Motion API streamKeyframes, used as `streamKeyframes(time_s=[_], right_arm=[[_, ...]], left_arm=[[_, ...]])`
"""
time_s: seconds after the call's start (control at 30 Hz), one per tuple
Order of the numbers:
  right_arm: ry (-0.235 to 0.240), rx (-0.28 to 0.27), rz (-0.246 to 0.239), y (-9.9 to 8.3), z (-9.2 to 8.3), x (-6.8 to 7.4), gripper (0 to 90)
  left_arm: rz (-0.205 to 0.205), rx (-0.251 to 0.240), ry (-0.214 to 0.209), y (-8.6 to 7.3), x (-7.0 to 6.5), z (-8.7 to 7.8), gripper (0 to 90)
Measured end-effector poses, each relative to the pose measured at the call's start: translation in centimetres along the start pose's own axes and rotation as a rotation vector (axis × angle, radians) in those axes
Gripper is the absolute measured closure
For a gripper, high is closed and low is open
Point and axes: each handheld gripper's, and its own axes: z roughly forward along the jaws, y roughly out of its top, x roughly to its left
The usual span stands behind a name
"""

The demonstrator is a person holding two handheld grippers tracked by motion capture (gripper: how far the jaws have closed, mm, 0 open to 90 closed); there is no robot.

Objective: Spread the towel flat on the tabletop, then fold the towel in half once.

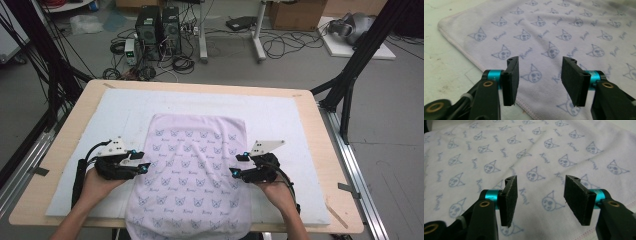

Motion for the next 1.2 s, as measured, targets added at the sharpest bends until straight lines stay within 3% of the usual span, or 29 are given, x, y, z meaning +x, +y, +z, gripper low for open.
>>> streamKeyframes(time_s=[0.2, 0.27, 0.43, 0.63, 1.2], right_arm=[[-0.021, -0.004, 0.016, 0.0, 0.2, -0.1, 33.6], [-0.023, -0.016, 0.016, -0.1, 0.2, 0.0, 31.4], [-0.033, -0.016, 0.006, -0.4, 0.2, 0.7, 29.6], [-0.037, -0.04, 0.007, -0.3, 0.0, 0.7, 29.2], [-0.047, -0.044, 0.033, -0.5, 0.0, 0.6, 26.3]], left_arm=[[-0.022, 0.014, 0.015, -0.1, 0.4, 1.1, 38.5], [-0.025, 0.013, 0.002, -0.1, 0.2, 1.6, 36.7], [0.008, 0.009, -0.004, 0.0, -0.5, 1.6, 36.3], [0.009, 0.009, 0.002, -0.4, -0.3, 1.2, 36.2], [0.014, 0.018, -0.01, -0.2, 0.4, 1.7, 37.2]])
